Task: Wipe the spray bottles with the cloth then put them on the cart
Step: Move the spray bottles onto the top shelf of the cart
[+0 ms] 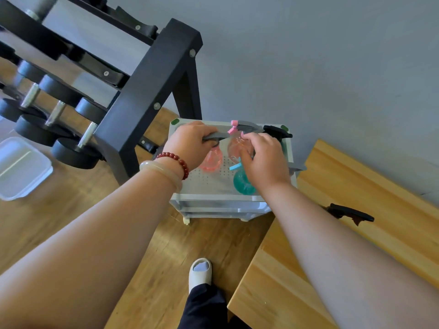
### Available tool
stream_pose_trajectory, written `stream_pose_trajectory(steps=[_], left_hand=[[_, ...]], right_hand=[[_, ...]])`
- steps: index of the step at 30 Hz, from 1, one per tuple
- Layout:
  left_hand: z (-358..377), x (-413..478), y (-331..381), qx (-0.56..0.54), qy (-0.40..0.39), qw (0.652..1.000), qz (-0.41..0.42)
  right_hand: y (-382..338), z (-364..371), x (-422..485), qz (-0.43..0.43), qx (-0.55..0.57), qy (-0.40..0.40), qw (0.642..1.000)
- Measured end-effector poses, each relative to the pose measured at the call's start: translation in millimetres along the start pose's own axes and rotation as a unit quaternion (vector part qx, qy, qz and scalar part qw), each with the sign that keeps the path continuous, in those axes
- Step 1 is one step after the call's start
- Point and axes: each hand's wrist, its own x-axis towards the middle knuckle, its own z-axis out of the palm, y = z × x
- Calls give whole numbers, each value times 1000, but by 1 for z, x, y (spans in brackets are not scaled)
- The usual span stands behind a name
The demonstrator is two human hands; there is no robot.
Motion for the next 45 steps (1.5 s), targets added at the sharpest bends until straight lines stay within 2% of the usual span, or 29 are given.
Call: stream_pose_trajectory(steps=[6,16,29,34,45], left_hand=[[11,43,-18,19,-6,1000,5],[25,84,-35,12,-24,1000,14],[25,94,-39,19,-37,999,24],[18,86,-34,40,-17,999,16],[26,37,7,57,36,996,52]], right_hand=[[0,10,38,33,-19,8,999],[10,31,67,97,-35,-100,990],[11,35,68,99,-22,-86,991],[10,29,67,103,-16,-86,991],[20,-1,30,83,-26,-32,996]])
